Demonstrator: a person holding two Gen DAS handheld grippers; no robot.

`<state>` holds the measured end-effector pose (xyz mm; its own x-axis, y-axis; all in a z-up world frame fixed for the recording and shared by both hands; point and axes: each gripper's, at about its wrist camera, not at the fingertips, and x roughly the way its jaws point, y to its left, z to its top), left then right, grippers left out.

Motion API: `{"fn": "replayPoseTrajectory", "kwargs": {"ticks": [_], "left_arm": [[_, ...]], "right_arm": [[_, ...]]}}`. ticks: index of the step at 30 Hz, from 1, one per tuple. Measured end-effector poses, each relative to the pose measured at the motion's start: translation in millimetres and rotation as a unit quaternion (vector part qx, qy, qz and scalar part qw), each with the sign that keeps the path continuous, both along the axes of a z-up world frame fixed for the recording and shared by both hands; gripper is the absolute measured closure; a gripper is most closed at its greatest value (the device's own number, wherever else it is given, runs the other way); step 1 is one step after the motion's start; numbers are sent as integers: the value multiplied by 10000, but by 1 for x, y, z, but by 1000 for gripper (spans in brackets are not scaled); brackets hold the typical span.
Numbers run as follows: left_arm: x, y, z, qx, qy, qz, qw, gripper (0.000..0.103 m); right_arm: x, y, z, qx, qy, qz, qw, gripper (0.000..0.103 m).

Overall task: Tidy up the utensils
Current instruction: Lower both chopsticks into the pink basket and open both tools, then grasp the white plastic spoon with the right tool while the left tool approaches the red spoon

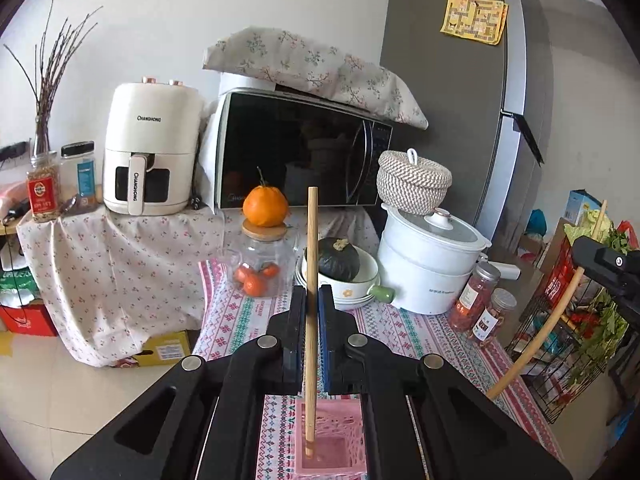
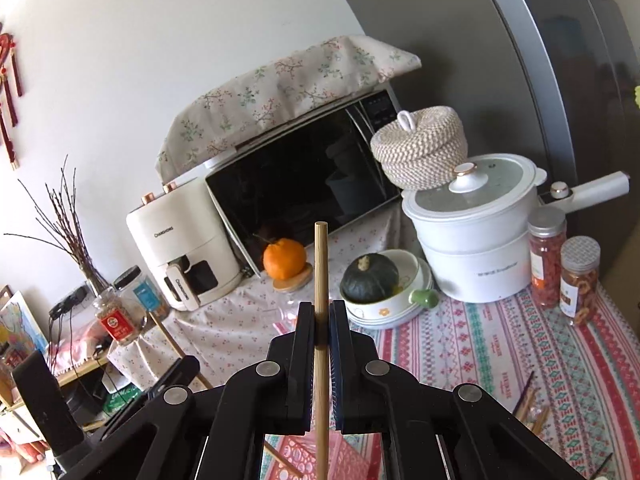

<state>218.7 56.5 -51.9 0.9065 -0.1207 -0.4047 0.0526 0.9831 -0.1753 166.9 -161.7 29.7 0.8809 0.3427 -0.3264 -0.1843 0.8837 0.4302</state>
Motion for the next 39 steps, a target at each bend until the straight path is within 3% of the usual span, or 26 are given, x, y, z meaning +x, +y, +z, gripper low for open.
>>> {"fn": "replayPoseTrajectory", "kwargs": {"ticks": [5, 11, 13, 15, 17, 25, 29, 34, 36, 39], "left_arm": [[22, 8, -20, -308, 559, -46, 9980, 97], [28, 12, -22, -429, 718, 47, 9965, 96], [28, 13, -20, -454, 760, 49, 9961, 91], [26, 15, -18, -442, 791, 68, 9959, 73], [22, 18, -15, -413, 784, 123, 9960, 64], [8, 28, -10, -236, 923, 127, 9954, 43], [1, 28, -11, -114, 1055, 87, 9943, 30], [-9, 20, -14, 60, 1294, -28, 9916, 18], [-15, 15, -16, 192, 1392, -93, 9900, 15], [-24, 6, -22, 328, 1610, -283, 9860, 13]], "right_arm": [[17, 12, -10, -31, 31, 73, 10000, 97], [37, 37, -27, -462, 227, 200, 9985, 97], [43, 47, -34, -701, 325, 248, 9967, 97], [49, 56, -42, -894, 445, 316, 9945, 97], [55, 63, -50, -1045, 577, 373, 9921, 97], [69, 68, -71, -1049, 910, 454, 9893, 94], [68, 60, -66, -776, 975, 452, 9912, 62], [56, 43, -53, -657, 956, 371, 9926, 51], [50, 33, -50, -649, 1002, 291, 9924, 39], [42, 14, -48, -653, 1167, 190, 9908, 30]]}}
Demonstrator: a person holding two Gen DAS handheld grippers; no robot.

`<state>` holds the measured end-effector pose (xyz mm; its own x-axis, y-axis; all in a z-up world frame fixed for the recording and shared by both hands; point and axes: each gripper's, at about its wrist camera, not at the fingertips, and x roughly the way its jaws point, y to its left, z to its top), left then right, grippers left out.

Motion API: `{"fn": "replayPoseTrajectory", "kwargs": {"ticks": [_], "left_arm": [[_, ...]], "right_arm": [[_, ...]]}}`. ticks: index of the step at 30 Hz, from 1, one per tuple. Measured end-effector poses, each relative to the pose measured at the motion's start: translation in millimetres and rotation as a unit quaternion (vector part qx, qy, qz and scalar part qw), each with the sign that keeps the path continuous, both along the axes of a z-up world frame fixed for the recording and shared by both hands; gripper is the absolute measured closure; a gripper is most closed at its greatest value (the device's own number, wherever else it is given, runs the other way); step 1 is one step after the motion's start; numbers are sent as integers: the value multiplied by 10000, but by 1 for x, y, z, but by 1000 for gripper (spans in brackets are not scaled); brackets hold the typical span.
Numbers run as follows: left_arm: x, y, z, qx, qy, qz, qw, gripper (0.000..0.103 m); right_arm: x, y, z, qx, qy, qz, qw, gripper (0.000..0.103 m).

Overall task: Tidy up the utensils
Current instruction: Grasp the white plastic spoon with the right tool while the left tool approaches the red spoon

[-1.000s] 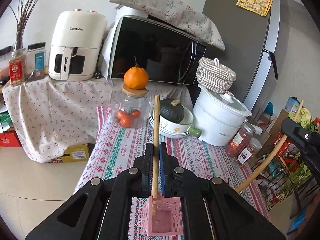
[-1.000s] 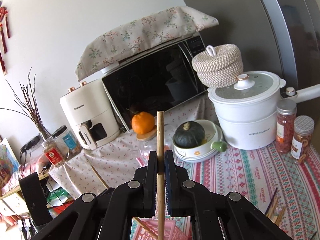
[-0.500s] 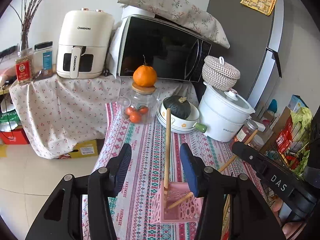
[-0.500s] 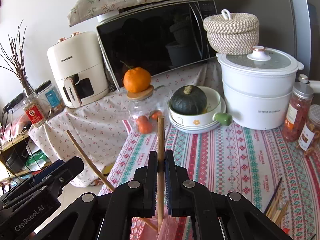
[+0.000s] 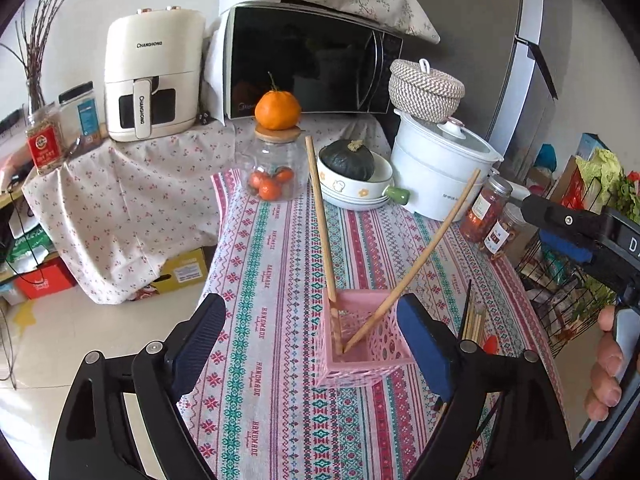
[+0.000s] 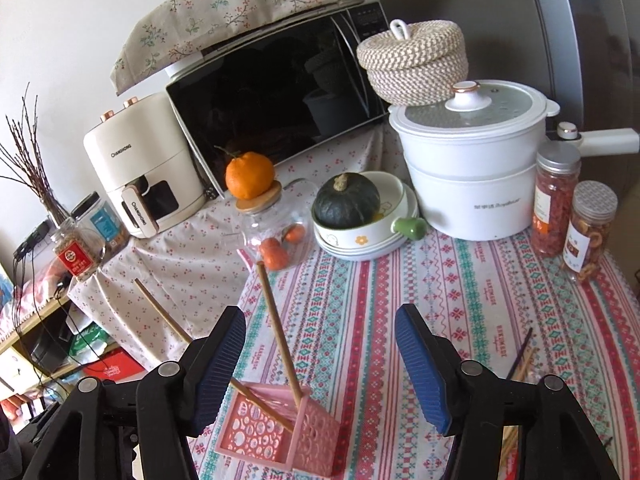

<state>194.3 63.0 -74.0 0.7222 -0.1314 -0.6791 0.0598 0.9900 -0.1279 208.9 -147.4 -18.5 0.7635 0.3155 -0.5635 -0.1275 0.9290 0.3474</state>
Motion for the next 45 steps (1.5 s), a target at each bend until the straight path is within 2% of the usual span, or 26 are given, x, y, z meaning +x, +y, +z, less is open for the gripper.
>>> {"fn": "replayPoseTrajectory", "kwargs": {"ticks": [3, 8, 13, 17, 21, 25, 29, 35, 37, 40, 43, 45], "left_arm": [[-9, -11, -10, 9, 361, -378, 9986, 13], [-25, -30, -29, 84, 886, -802, 9928, 13], [-38, -45, -41, 372, 1123, -1048, 9874, 13], [-41, -59, -48, 487, 1305, -1211, 9828, 13], [-43, -77, -54, 573, 1453, -1427, 9774, 13], [-43, -97, -59, 677, 1577, -1630, 9716, 13], [-41, -111, -68, 696, 1769, -1707, 9668, 13], [-37, -127, -77, 664, 1938, -1810, 9619, 13], [-35, -131, -80, 700, 1967, -1828, 9607, 13], [-32, -136, -82, 681, 1984, -1869, 9597, 14], [-28, -142, -84, 631, 2004, -1924, 9586, 21], [-25, -147, -85, 590, 2026, -1958, 9577, 29]], "right_arm": [[-10, -21, -2, -64, 212, -120, 9997, 21], [-32, -55, -9, -225, 468, -348, 9980, 14], [-52, -83, -19, -366, 775, -506, 9950, 11], [-64, -94, -34, -677, 1064, -467, 9909, 10], [-72, -103, -56, -1031, 1478, -458, 9826, 10], [-75, -117, -86, -1284, 2055, -549, 9686, 10], [-72, -139, -115, -1076, 2582, -674, 9577, 10], [-58, -163, -138, -955, 2962, -902, 9460, 11], [-53, -168, -145, -869, 3080, -934, 9428, 12], [-46, -167, -154, -684, 3215, -868, 9404, 21], [-39, -164, -159, -554, 3257, -742, 9409, 37], [-35, -163, -161, -567, 3246, -702, 9415, 54]]}}
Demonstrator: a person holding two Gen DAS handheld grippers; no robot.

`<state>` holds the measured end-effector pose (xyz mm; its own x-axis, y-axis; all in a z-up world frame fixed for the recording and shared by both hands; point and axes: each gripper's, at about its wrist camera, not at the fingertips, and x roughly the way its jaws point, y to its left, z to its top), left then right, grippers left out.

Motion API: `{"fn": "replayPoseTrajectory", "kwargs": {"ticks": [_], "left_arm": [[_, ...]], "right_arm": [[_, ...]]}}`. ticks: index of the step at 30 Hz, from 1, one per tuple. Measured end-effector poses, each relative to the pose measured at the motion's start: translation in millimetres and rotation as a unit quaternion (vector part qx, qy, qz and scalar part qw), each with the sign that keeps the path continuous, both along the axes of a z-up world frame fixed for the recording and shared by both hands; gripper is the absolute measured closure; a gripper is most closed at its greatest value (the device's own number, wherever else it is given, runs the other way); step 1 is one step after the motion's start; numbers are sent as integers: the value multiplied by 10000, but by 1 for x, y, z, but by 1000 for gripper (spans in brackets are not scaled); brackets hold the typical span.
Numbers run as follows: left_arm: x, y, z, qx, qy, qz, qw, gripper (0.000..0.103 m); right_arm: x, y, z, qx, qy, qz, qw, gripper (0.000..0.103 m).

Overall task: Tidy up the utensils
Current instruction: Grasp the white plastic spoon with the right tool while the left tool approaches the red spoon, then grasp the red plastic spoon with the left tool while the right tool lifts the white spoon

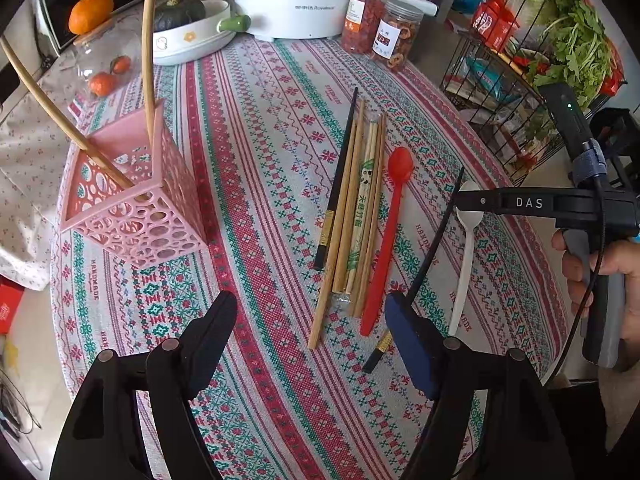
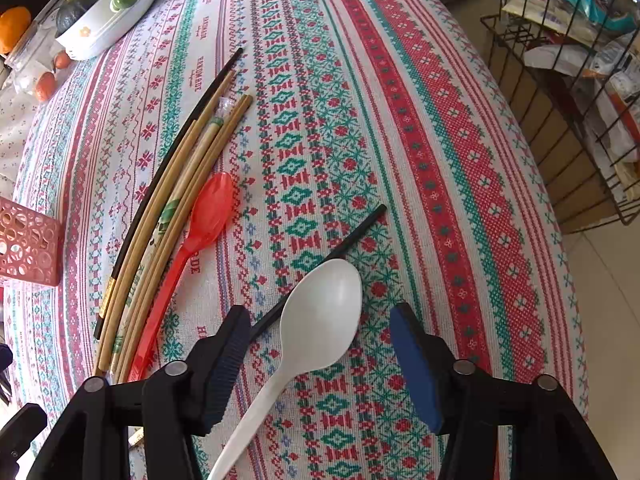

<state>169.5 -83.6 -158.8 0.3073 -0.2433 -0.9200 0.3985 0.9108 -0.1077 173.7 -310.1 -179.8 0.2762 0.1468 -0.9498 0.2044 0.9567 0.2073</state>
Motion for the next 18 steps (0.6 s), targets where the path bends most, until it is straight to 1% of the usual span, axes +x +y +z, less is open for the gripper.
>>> {"fn": "replayPoseTrajectory", "kwargs": {"ticks": [1, 3, 4, 5, 6, 9, 14, 16, 18], "left_arm": [[1, -2, 0, -26, 18, -12, 10000, 31], [4, -8, -1, -99, 63, -53, 9999, 39], [7, -12, -2, -141, 95, -82, 9998, 41], [9, -17, -3, -193, 125, -128, 9997, 44], [11, -24, -3, -233, 145, -191, 9994, 48], [20, -46, -7, -245, 132, -396, 9988, 54], [42, -86, -13, -433, 264, -515, 9974, 56], [52, -102, -16, -403, 266, -581, 9971, 56], [63, -117, -20, -294, 267, -667, 9970, 56]], "right_arm": [[2, 0, -1, 13, 15, 11, 10000, 60], [5, -4, -5, 115, 36, 1, 9999, 77], [5, -5, -7, 185, 39, -7, 9998, 80], [6, -7, -9, 268, 38, -1, 9996, 88], [7, -8, -11, 348, 51, 21, 9994, 92], [8, -11, -11, 542, 12, 59, 9985, 99], [3, -16, 0, 511, -89, 179, 9985, 100], [0, -21, 2, 574, -65, 136, 9982, 100], [-4, -25, 5, 565, -63, 147, 9983, 100]]}}
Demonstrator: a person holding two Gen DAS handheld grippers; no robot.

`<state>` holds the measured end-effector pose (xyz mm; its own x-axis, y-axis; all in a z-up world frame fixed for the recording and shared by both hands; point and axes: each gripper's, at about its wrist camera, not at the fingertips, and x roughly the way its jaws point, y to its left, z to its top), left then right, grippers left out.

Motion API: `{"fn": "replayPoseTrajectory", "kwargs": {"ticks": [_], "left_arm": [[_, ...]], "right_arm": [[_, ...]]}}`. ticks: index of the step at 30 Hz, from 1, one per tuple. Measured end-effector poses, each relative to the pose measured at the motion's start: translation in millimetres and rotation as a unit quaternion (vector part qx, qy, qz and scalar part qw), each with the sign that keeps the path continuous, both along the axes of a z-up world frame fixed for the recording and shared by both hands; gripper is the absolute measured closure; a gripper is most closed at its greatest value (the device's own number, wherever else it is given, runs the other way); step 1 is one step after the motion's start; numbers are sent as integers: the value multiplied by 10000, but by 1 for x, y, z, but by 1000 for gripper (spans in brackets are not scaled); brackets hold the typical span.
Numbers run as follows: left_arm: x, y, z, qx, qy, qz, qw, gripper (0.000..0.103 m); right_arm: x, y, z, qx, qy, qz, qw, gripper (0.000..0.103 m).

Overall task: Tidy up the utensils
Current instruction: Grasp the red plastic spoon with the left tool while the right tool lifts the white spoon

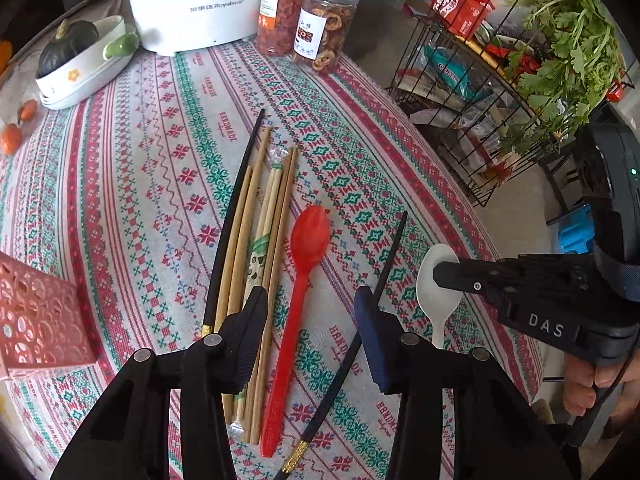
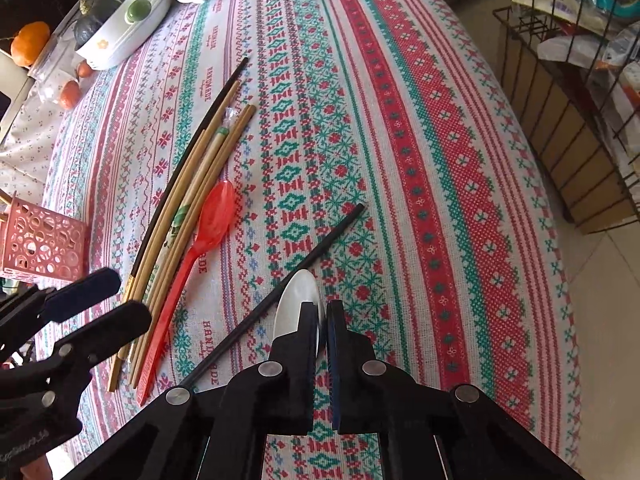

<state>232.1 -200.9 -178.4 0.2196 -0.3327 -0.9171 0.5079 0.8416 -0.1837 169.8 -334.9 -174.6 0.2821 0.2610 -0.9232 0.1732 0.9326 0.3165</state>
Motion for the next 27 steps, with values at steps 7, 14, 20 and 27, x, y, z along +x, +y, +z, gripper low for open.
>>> {"fn": "replayPoseTrajectory", "kwargs": {"ticks": [7, 14, 20, 27], "left_arm": [[27, -37, -20, 447, 75, -168, 9988, 56], [33, -58, -38, 782, 141, -180, 9967, 61], [27, -61, -34, 848, -189, -84, 9962, 74], [3, -17, 14, 328, -874, 163, 9955, 74]], "right_arm": [[-7, -11, 7, 94, -86, 90, 9999, 100], [-8, -22, 12, 210, -176, -24, 9996, 100], [-9, -22, 12, 123, -173, -49, 9998, 100], [-12, -12, 22, -63, -348, 4, 9994, 100]]}}
